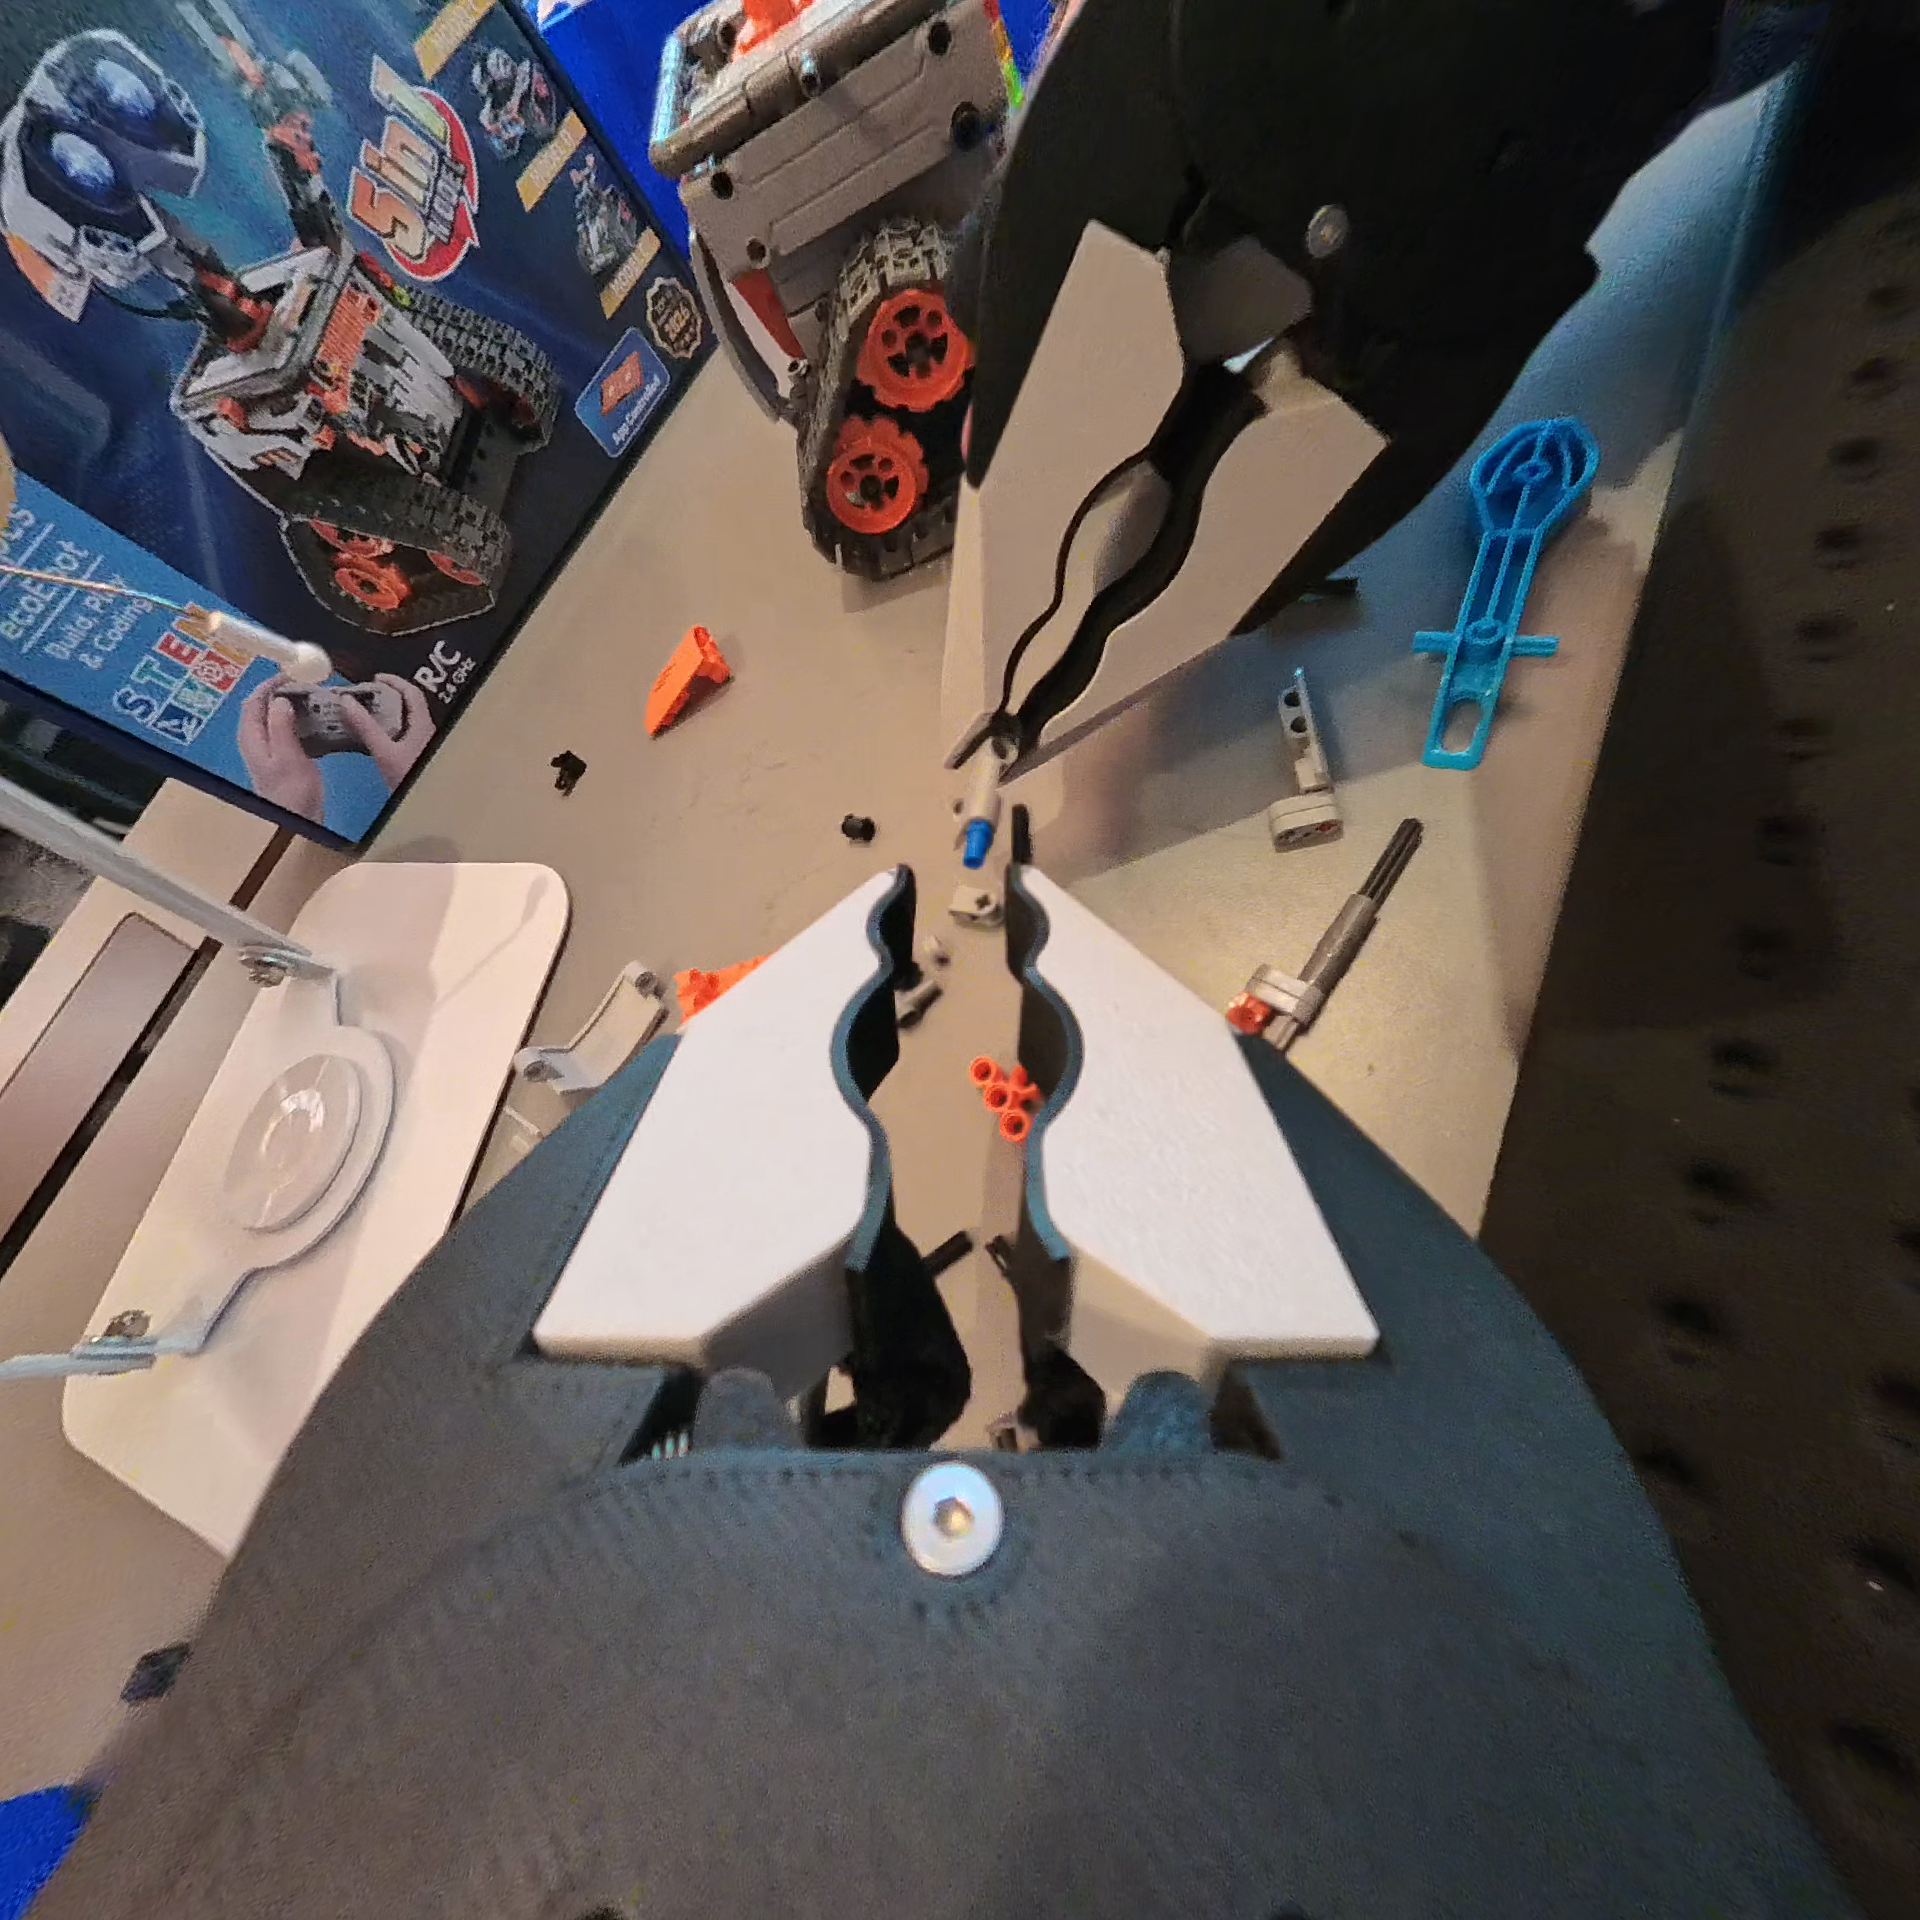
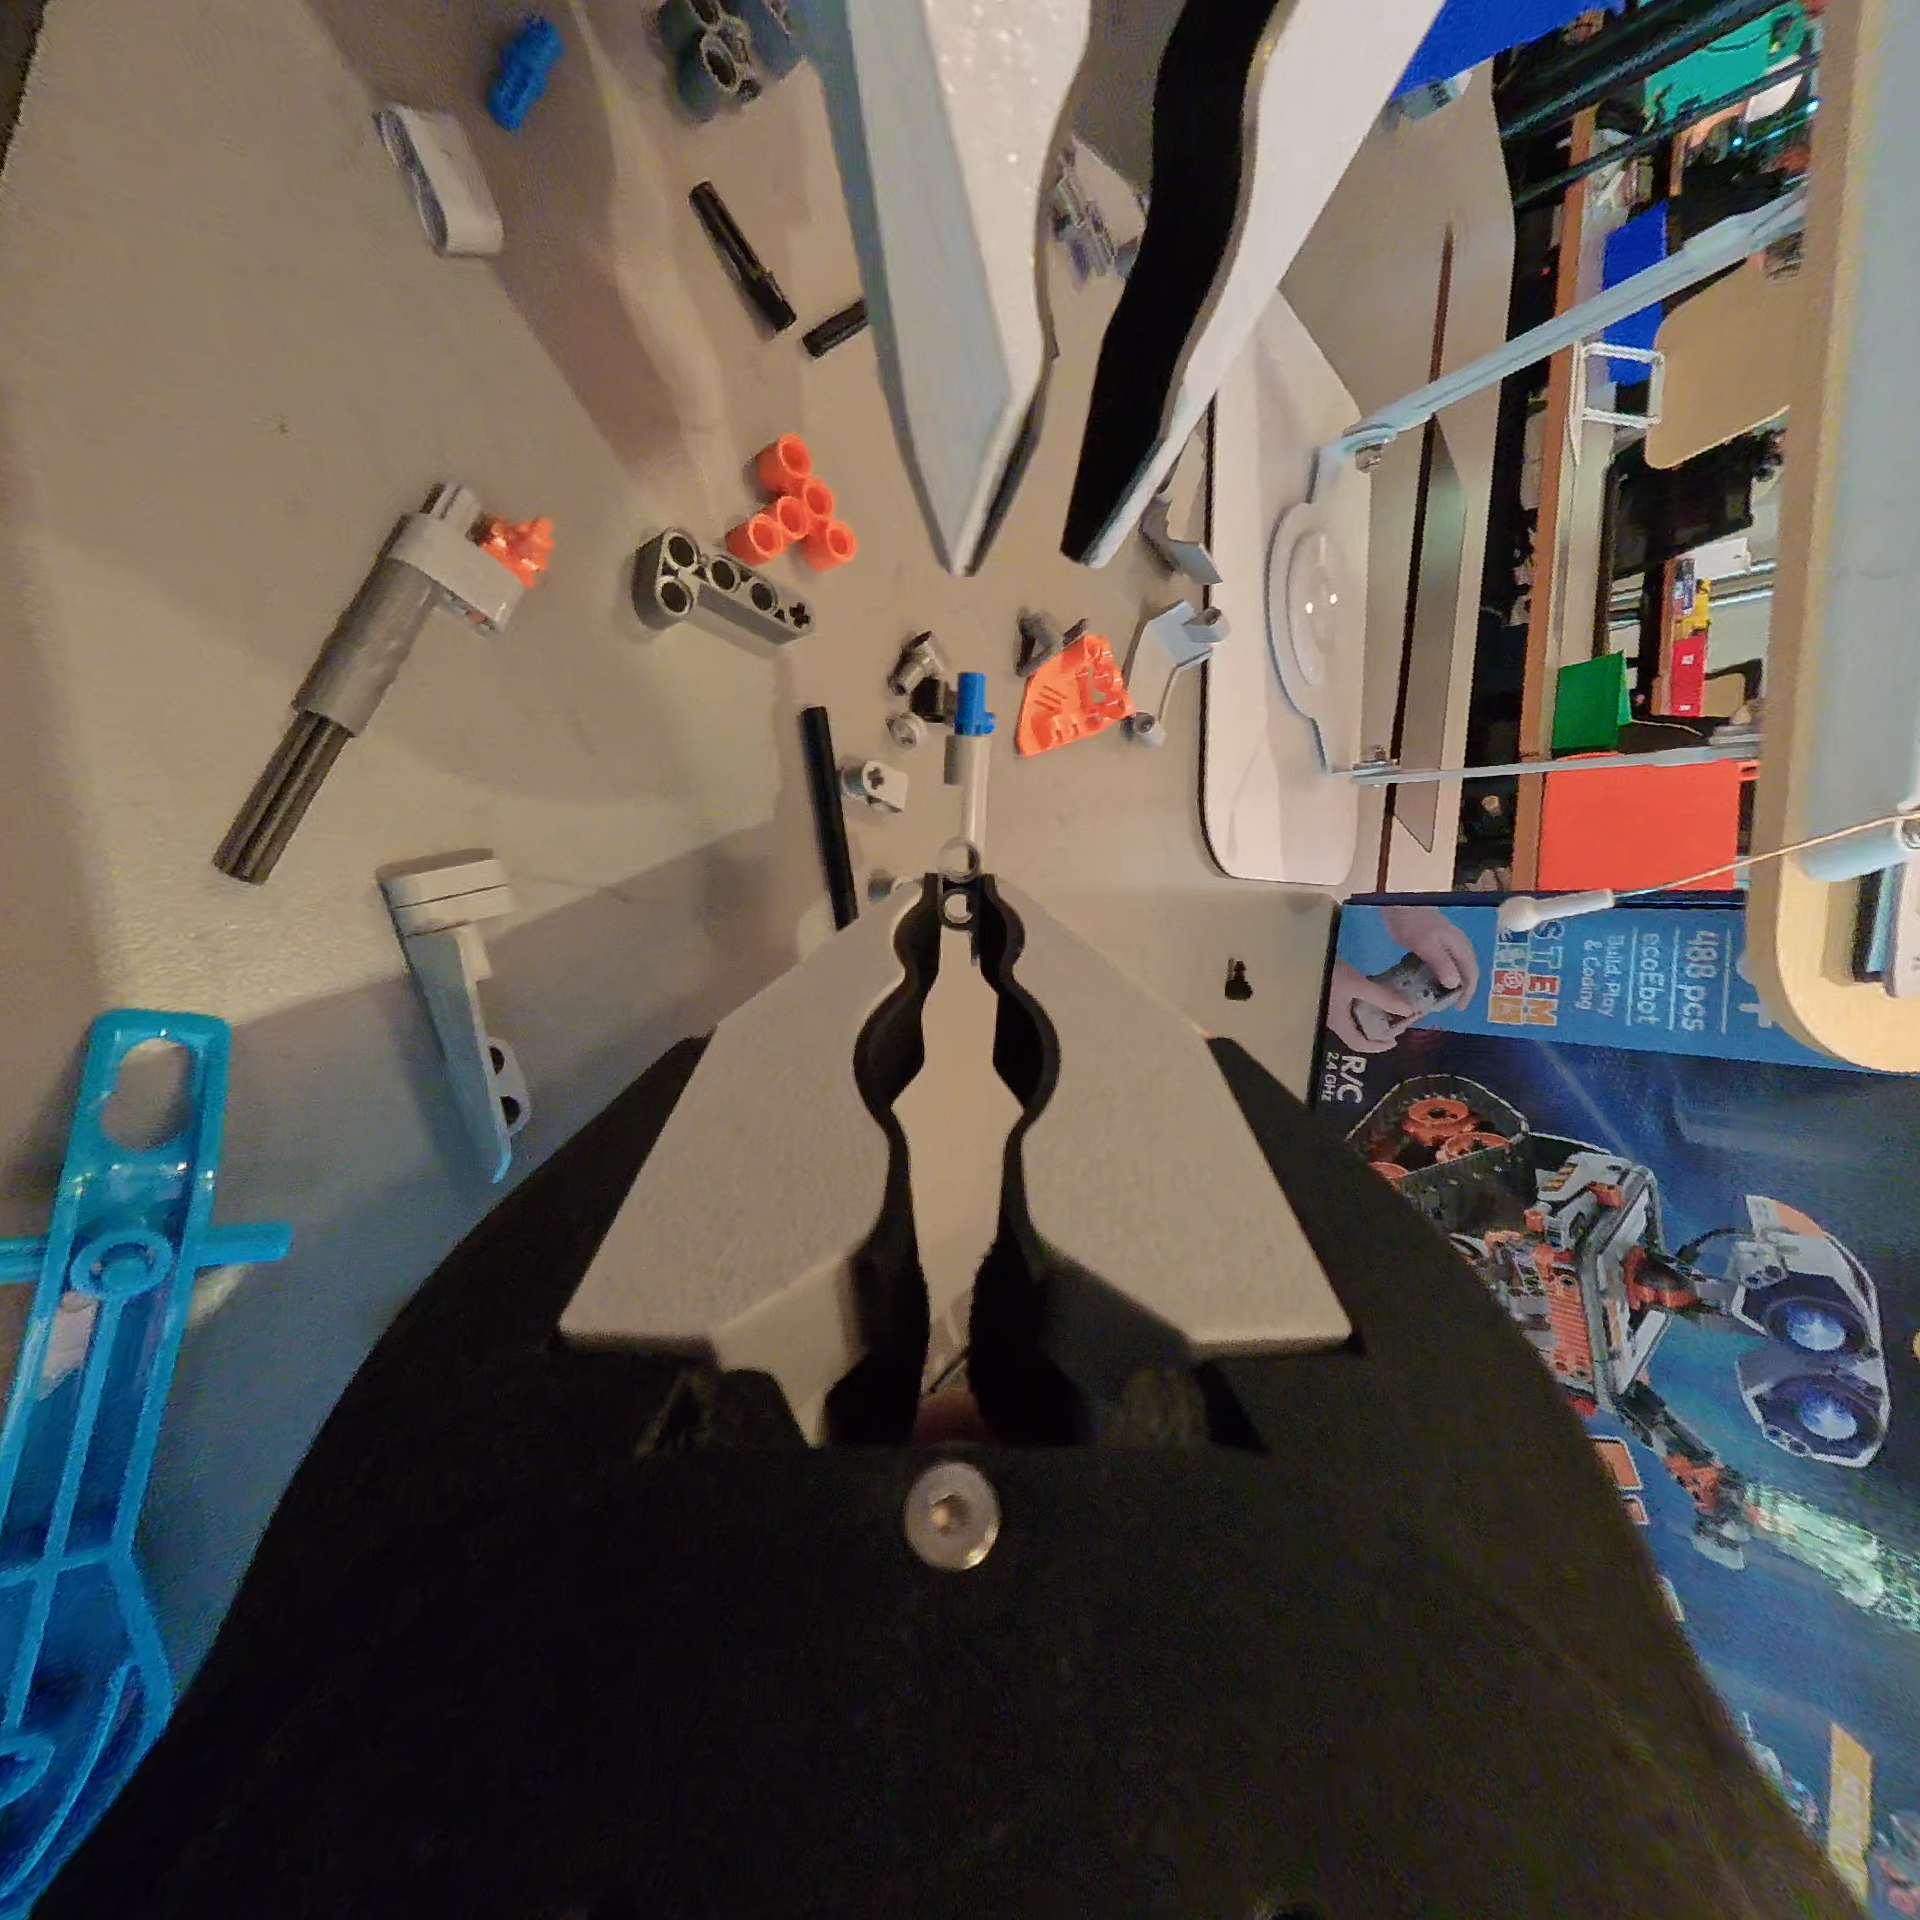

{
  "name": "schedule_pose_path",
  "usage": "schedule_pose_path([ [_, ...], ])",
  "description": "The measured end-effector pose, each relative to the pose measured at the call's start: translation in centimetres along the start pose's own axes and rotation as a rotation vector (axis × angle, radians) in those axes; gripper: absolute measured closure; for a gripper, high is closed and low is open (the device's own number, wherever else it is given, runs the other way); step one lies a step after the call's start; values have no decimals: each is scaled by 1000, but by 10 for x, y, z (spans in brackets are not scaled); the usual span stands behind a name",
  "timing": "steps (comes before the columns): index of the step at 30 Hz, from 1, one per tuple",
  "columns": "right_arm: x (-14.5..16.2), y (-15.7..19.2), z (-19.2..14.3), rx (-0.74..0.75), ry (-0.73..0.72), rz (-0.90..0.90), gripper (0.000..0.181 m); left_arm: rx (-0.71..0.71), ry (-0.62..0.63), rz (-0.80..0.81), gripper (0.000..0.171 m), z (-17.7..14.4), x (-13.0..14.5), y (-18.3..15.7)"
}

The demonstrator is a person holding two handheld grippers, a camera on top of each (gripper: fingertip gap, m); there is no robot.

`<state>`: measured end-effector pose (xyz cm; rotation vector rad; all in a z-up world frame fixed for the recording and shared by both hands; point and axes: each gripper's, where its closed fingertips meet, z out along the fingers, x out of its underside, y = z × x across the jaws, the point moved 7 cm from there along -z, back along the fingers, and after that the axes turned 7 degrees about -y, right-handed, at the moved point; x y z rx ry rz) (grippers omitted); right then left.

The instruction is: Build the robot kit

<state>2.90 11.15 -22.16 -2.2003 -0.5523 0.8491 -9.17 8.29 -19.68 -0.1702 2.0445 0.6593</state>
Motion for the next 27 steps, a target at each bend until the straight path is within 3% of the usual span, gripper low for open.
schedule_pose_path([
  [5,-8,-4,-3,17,-34,21,177,-14,-38,38,153,1,-5,-3],
  [18,-25,-11,-4,20,-120,68,177,-64,-83,131,171,-3,-10,-4],
  [24,-30,-15,-4,23,-147,91,177,-85,-104,118,171,-12,-12,-2],
  [27,-30,-17,-4,26,-154,101,177,-93,-100,103,160,-22,-9,-1],
])
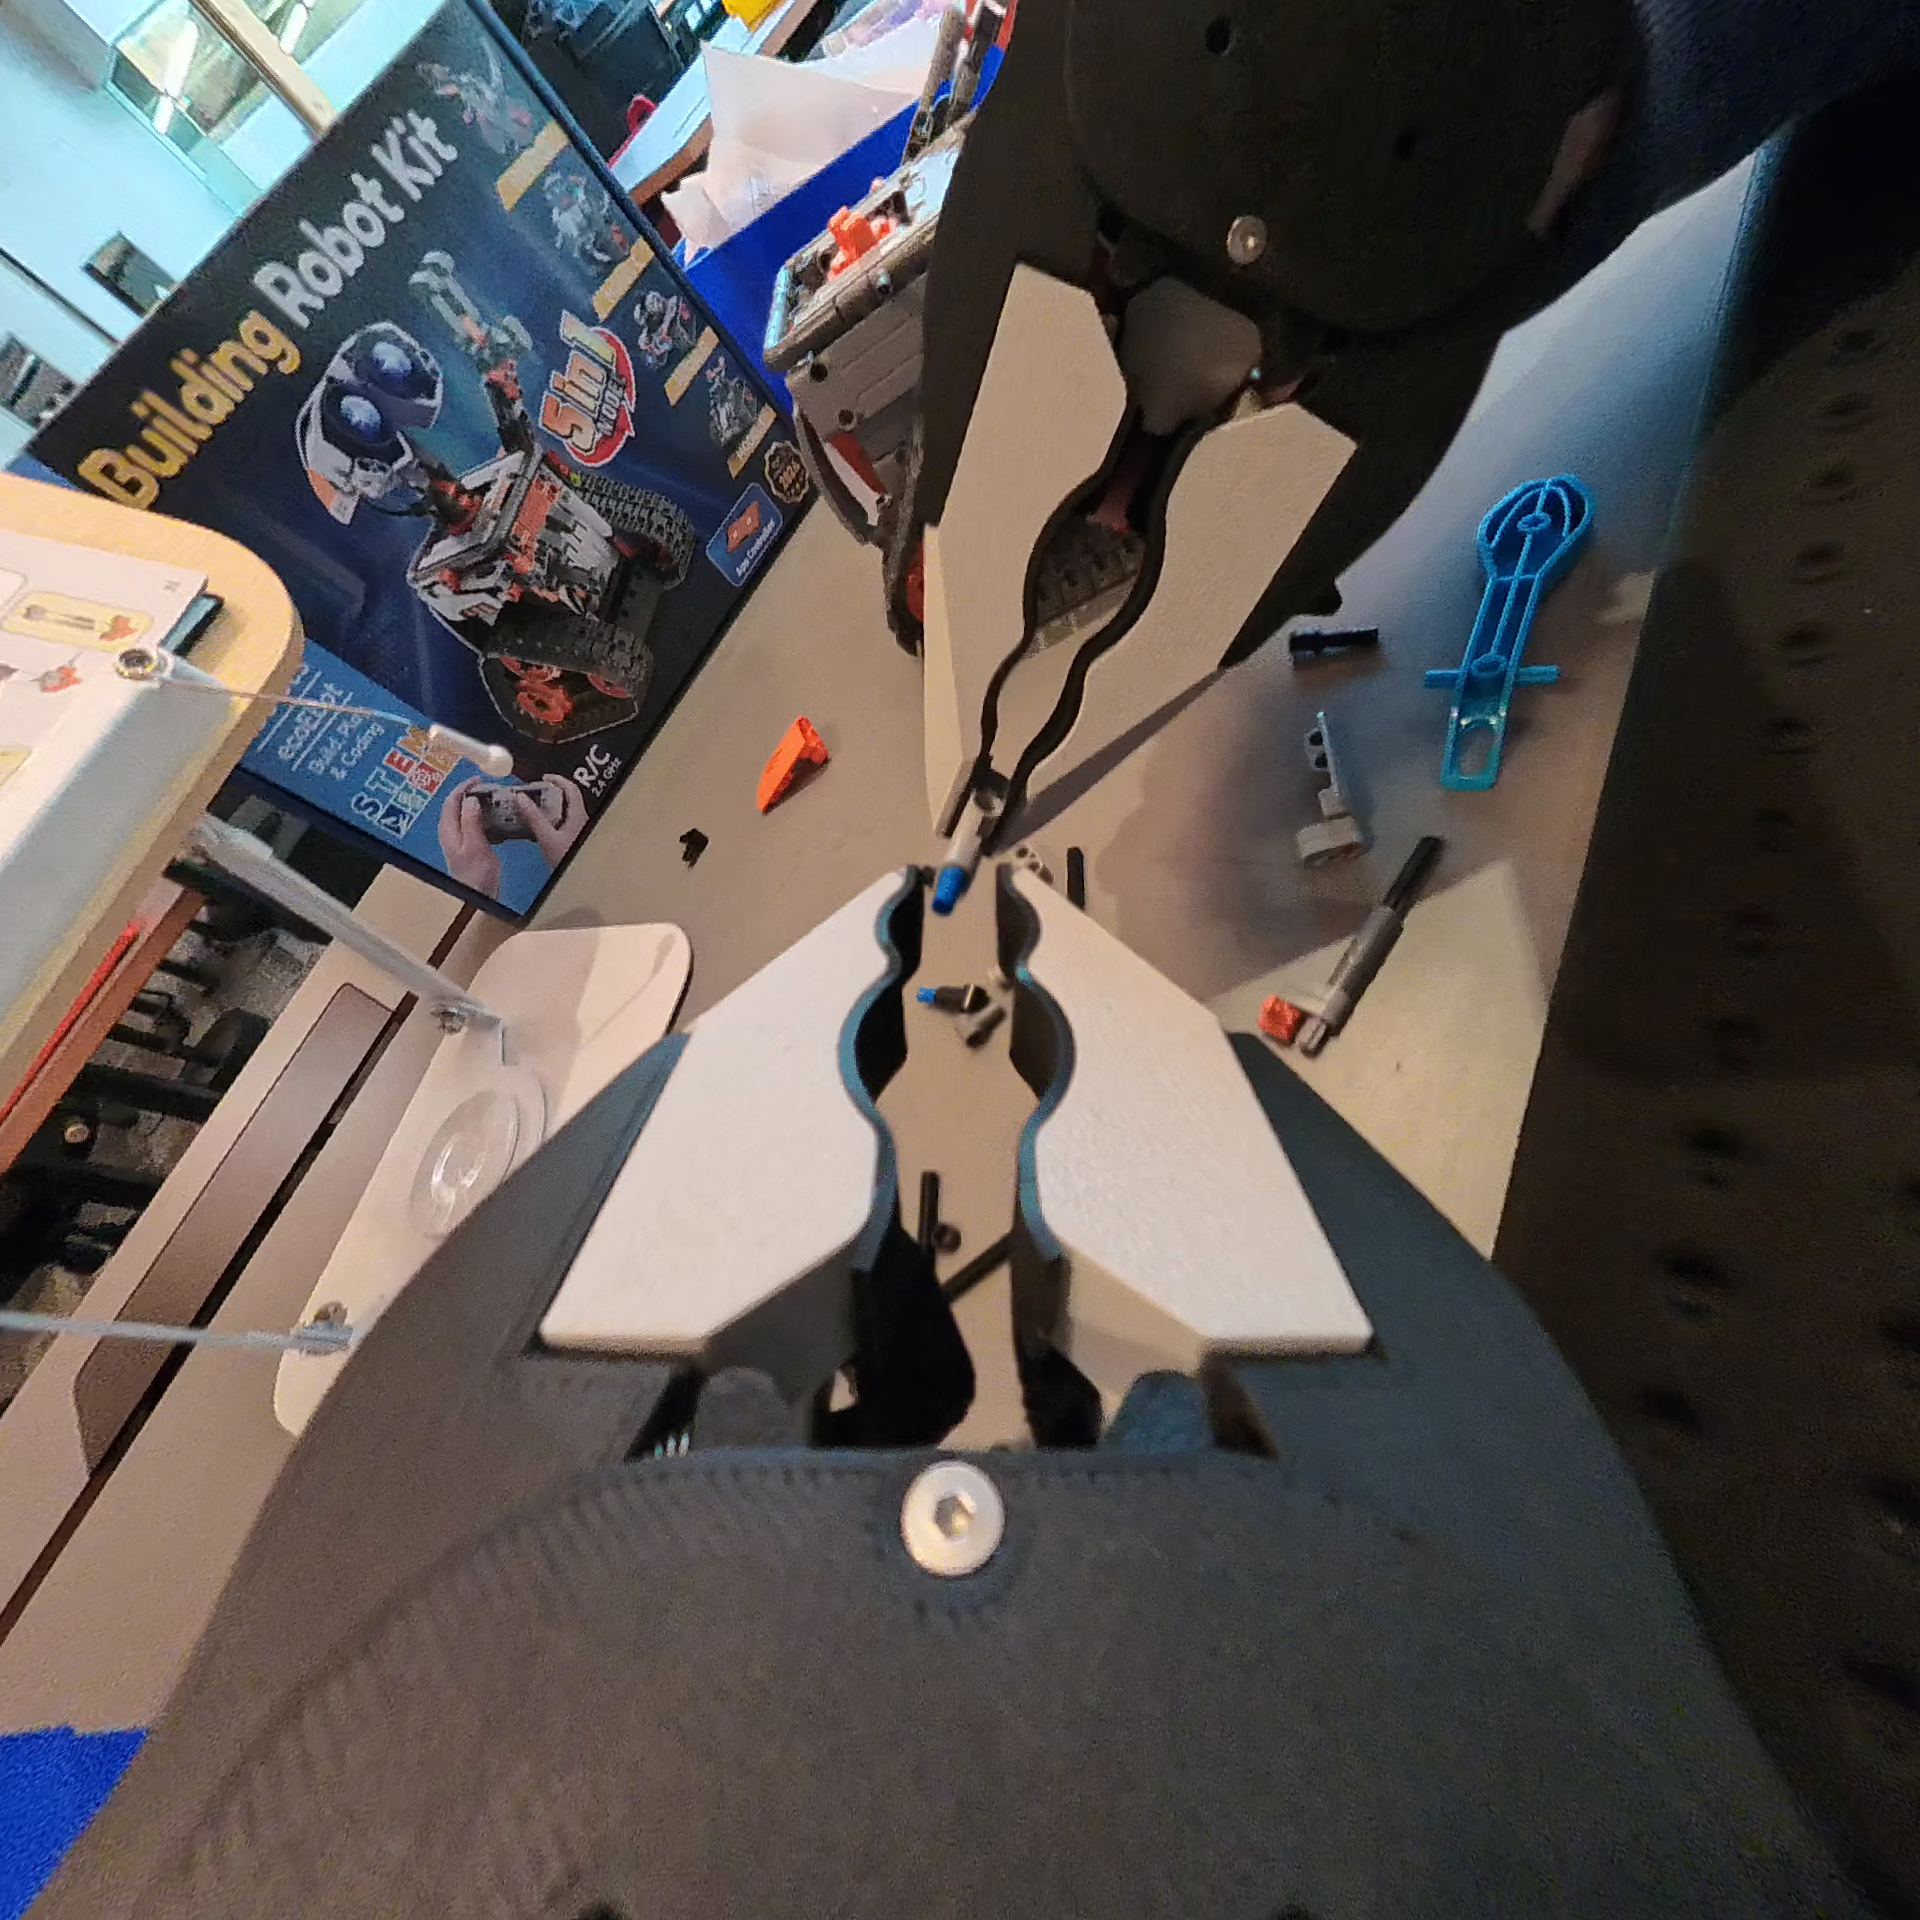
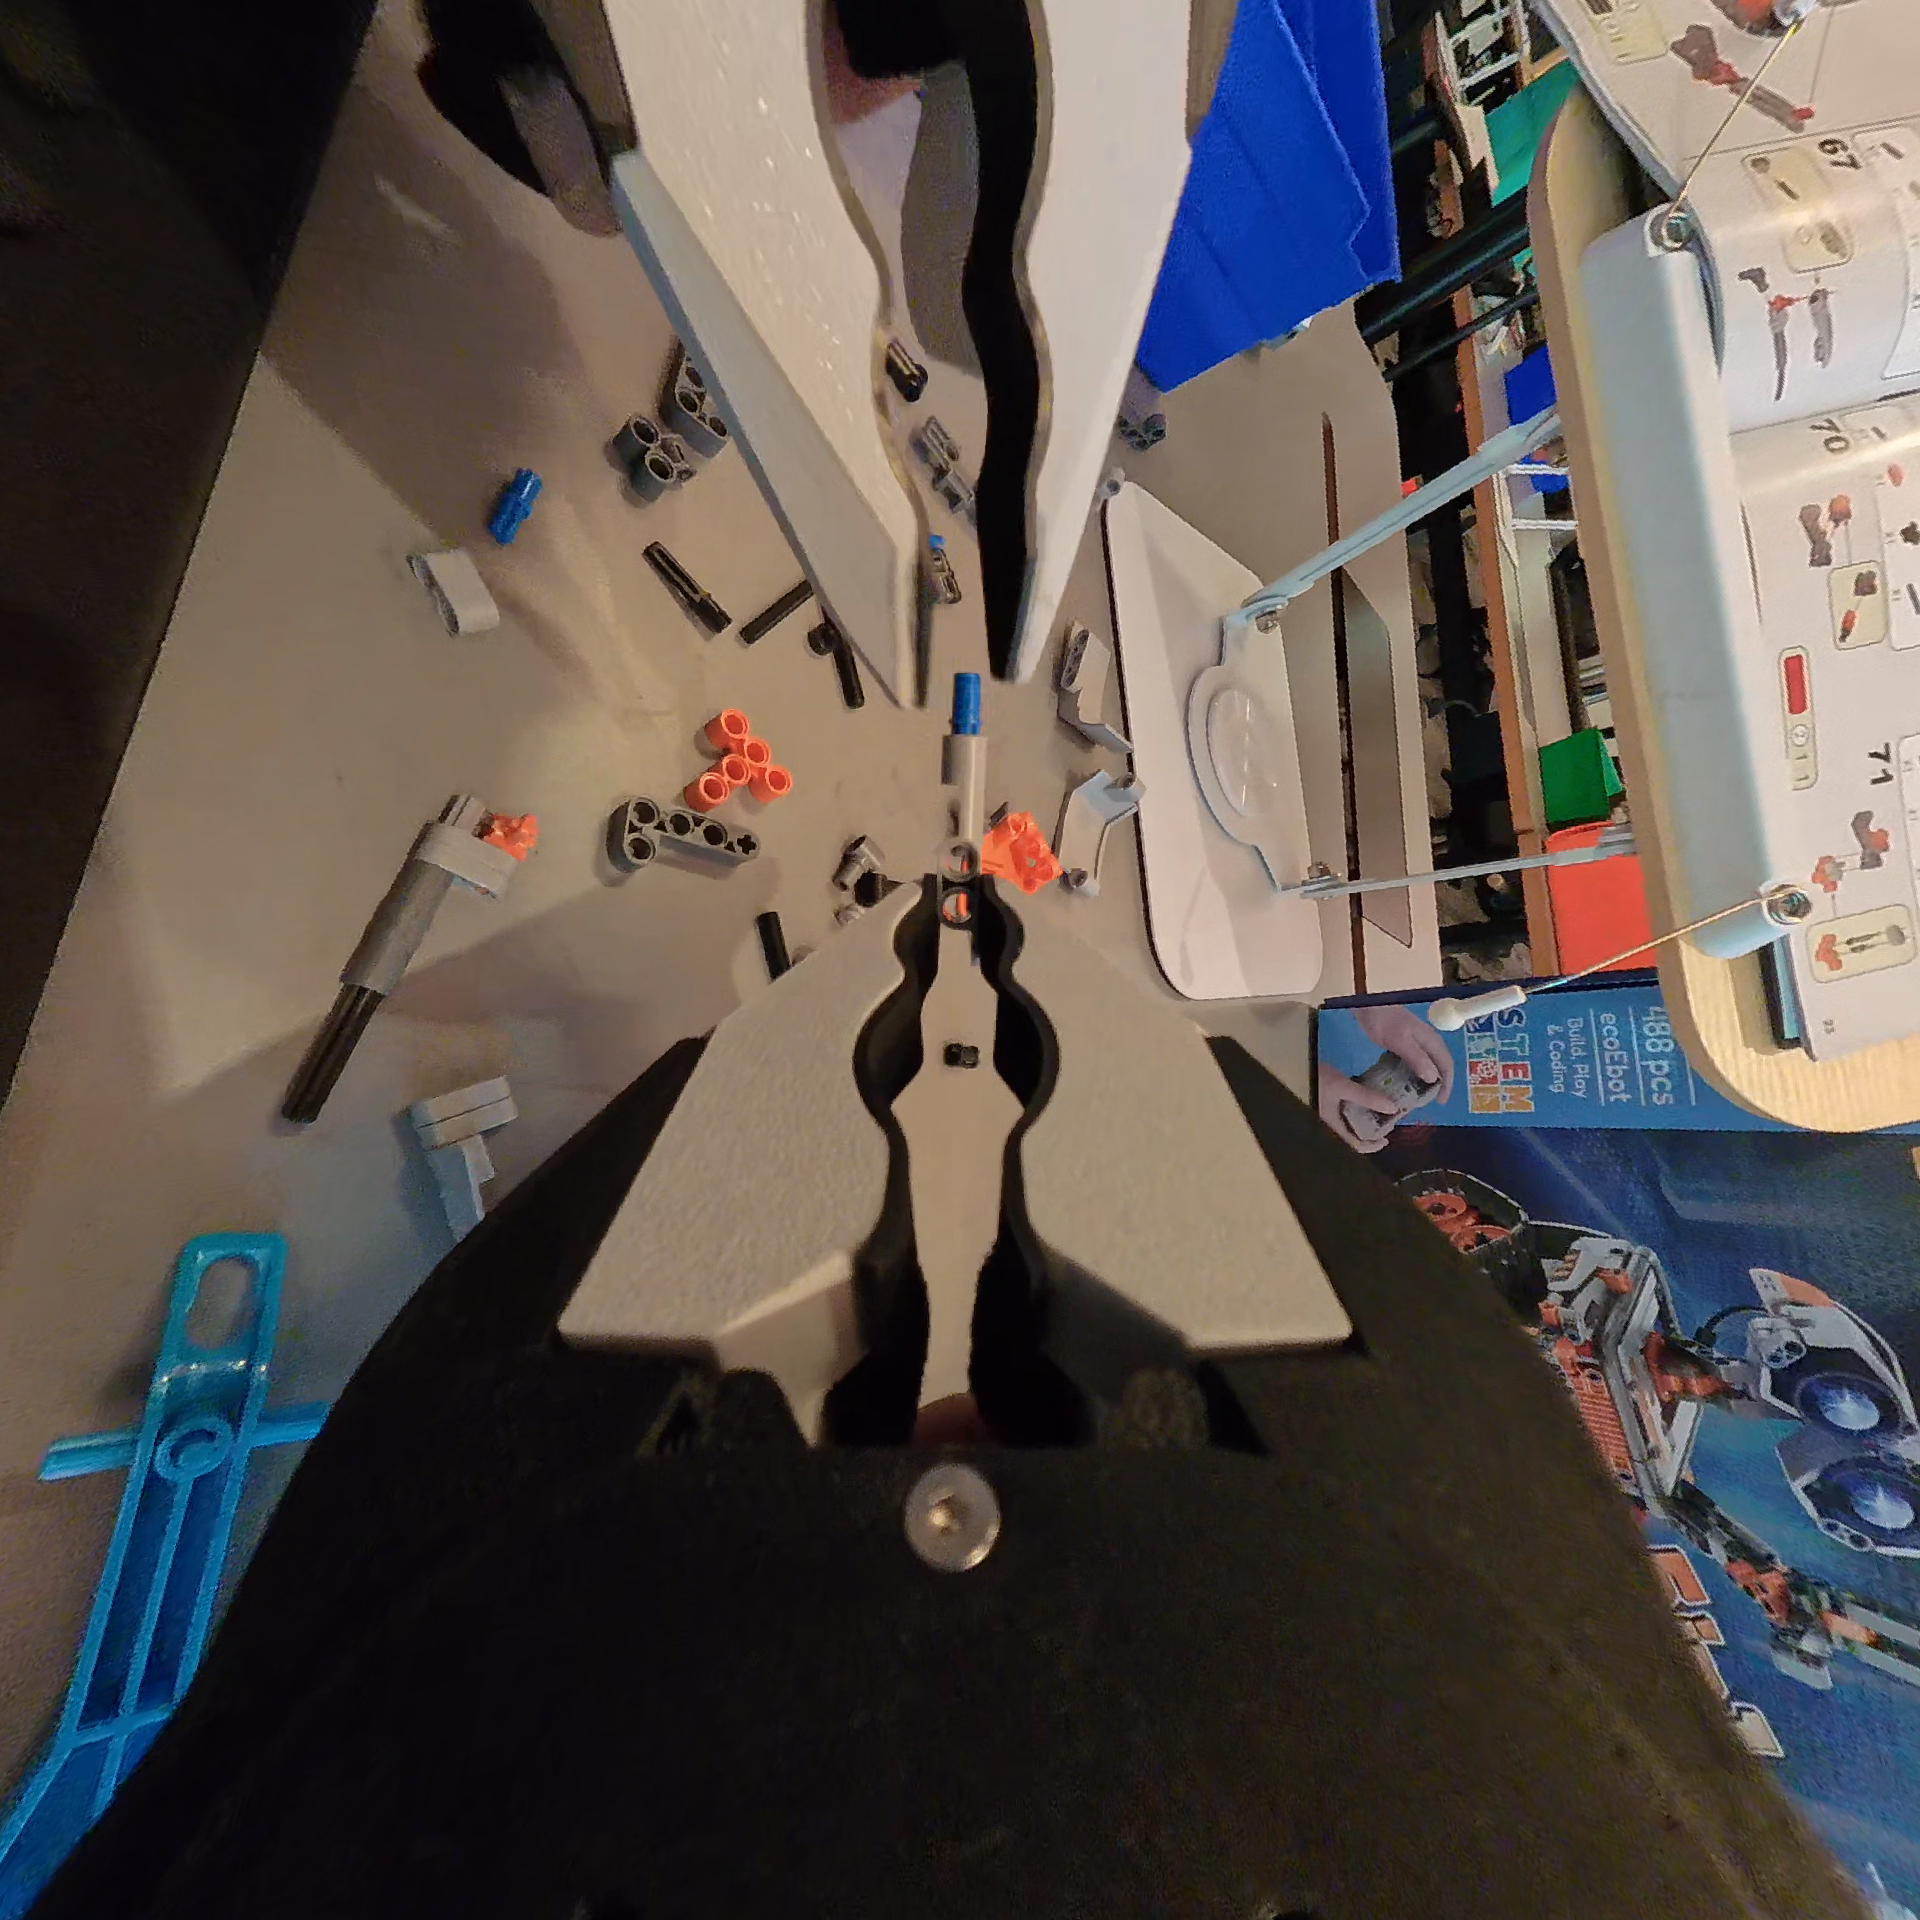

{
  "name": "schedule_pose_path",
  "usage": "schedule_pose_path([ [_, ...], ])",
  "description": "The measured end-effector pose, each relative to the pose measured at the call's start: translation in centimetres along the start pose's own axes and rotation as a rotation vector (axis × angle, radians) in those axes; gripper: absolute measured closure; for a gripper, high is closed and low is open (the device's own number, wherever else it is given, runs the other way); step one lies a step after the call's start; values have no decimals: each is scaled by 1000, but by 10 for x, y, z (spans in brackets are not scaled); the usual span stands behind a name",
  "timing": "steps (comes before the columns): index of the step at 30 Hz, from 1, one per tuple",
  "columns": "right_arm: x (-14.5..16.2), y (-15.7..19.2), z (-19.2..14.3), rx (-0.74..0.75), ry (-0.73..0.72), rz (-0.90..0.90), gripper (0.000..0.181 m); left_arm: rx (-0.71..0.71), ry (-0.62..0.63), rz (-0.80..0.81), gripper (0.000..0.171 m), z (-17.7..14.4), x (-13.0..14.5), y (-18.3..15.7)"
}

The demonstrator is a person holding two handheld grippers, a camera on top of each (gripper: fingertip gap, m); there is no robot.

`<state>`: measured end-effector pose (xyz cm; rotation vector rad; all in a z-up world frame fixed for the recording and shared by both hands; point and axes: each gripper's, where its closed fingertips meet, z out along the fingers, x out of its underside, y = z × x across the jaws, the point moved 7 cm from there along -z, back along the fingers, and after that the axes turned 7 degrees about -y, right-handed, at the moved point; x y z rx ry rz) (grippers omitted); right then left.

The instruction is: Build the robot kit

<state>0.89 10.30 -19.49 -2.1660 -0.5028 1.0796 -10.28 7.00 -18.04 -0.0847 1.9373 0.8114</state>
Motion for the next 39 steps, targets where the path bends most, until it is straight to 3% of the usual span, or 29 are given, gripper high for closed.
schedule_pose_path([
  [5,-4,4,3,-19,-17,-20,177,-12,28,-5,155,-14,8,-3],
  [13,-19,24,4,-79,-34,-93,178,-22,50,78,169,-22,8,-26],
  [19,-24,37,11,-155,-40,-25,178,-35,69,52,168,-31,15,-40],
  [24,-21,35,14,-180,-55,90,178,-109,-5,4,171,-42,12,-35],
  [39,-20,39,10,-204,-106,74,178,-47,26,6,171,-38,19,-39],
])
